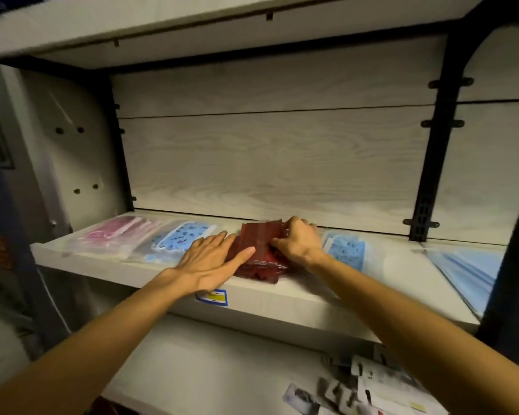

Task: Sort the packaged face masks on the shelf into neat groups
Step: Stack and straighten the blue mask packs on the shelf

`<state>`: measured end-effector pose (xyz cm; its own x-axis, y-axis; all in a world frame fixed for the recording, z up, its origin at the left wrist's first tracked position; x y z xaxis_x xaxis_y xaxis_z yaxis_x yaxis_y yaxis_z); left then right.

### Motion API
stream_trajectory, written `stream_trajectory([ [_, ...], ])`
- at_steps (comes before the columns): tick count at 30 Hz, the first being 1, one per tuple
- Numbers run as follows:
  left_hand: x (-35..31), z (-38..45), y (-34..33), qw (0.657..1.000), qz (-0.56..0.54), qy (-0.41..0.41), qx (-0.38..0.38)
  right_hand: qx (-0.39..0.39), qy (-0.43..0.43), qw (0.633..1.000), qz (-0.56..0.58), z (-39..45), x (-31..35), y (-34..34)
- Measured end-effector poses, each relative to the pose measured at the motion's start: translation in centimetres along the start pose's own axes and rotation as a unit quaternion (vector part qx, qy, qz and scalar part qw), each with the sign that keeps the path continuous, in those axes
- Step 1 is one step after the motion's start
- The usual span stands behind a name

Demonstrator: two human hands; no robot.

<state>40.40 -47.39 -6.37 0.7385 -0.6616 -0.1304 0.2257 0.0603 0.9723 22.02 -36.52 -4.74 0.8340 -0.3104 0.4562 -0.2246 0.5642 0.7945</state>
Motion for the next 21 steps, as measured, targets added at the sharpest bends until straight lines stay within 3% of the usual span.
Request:
stream_trajectory([
  [5, -1.0, -2.0, 1.4, 1.000, 0.013, -0.003, -0.024, -0.029, 0.031, 0.999, 0.022, -2.2, -1.1, 2.1],
  [14, -6.0, -13.6, 1.5, 0.995, 0.071, -0.046, -0.044, 0.007, 0.166, 0.974, -0.151, -16.3, -3.7, 9.3],
  [17, -9.1, -17.3, 1.4, 0.989, 0.093, -0.102, -0.057, -0.002, 0.187, 0.974, -0.131, -22.3, -4.7, 12.5],
  [21, -15.7, -20.6, 2.3, 0.977, 0.085, -0.185, -0.067, -0.084, 0.173, 0.968, -0.162, -29.0, -7.8, 18.6],
])
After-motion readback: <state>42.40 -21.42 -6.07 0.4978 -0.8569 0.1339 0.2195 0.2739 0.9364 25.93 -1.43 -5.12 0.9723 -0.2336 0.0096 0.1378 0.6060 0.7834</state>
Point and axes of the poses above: each hand's wrist, its own z-axis towards the middle knuckle, its own y-axis out of the back of the hand, x = y × z, the point moved 1 cm from there along z, towards the middle knuckle, and after that the axes turned 12 degrees about y, right-handed, at the moved point
